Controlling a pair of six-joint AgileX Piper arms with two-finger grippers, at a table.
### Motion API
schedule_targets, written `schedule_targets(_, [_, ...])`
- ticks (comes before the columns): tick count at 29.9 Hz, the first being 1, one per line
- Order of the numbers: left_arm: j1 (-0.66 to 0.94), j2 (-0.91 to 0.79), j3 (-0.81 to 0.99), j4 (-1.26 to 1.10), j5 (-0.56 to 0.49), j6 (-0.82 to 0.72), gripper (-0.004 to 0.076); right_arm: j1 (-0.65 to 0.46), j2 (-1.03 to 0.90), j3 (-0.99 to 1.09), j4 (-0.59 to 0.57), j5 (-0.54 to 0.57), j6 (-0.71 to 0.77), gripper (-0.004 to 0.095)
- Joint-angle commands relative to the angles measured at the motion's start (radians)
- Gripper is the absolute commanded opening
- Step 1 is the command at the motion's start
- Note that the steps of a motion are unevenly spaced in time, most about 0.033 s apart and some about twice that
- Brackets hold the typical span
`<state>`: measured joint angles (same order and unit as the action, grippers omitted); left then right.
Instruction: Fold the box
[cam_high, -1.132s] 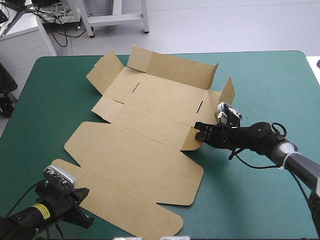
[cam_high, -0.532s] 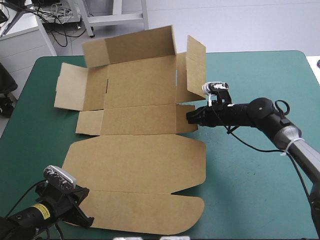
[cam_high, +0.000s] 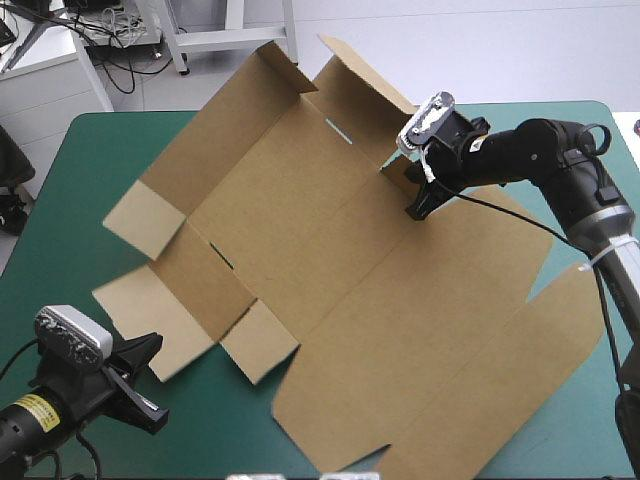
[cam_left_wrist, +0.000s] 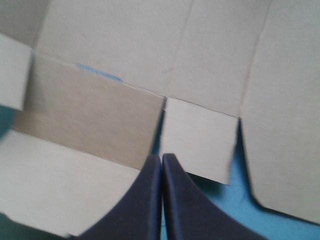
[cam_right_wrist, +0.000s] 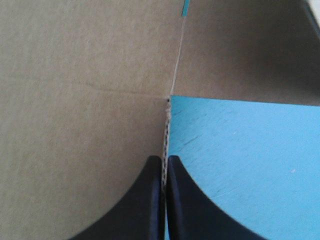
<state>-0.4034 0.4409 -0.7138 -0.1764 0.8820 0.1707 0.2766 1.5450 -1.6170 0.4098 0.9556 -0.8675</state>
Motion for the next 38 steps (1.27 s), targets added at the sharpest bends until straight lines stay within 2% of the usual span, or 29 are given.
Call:
schedule_targets(1, [-0.002, 0.006, -0.062, -0.011, -0.094, -0.002, -0.0010, -0.002, -0.002, -0.093, 0.019, -0.045, -0.165, -0.0019])
schedule_targets(6, [-0.002, 0.006, -0.068, -0.011, -0.143, -0.002, -0.0010, -0.002, 0.061, -0.127, 0.056, -0.054, -0.374, -0.0019])
schedule_targets(9, [-0.002, 0.006, -0.068, -0.011, -0.194, -0.002, -0.0010, -0.002, 0.096, -0.127, 0.129, -0.076, -0.492, -0.0019])
schedule_targets(14, [-0.002, 0.006, -0.068, -0.011, -0.261, -0.002, -0.0010, 0.002, 0.137, -0.128, 0.329, -0.089, -0.735, -0.0019])
schedule_targets(17, [-0.002, 0.006, -0.068, -0.005, -0.283, -0.002, -0.0010, 0.027, 0.155, -0.130, 0.382, -0.097, -0.870, -0.0019])
schedule_targets(25, [-0.002, 0.006, -0.068, -0.001, -0.292, -0.002, -0.0010, 0.127, 0.209, -0.130, 0.382, -0.155, -0.966, -0.0020])
schedule_targets(32, [-0.002, 0.006, -0.068, -0.001, -0.288, -0.002, -0.0010, 0.145, 0.252, -0.130, 0.383, -0.187, -0.969, -0.0005])
schedule_targets(35, [-0.002, 0.006, -0.068, -0.001, -0.299, -0.002, -0.0010, 0.145, 0.261, -0.130, 0.379, -0.189, -0.969, 0.0075])
schedule_targets(38, [-0.002, 0.006, -0.068, -0.001, -0.307, -0.002, -0.0010, 0.145, 0.263, -0.130, 0.379, -0.196, -0.961, 0.0267])
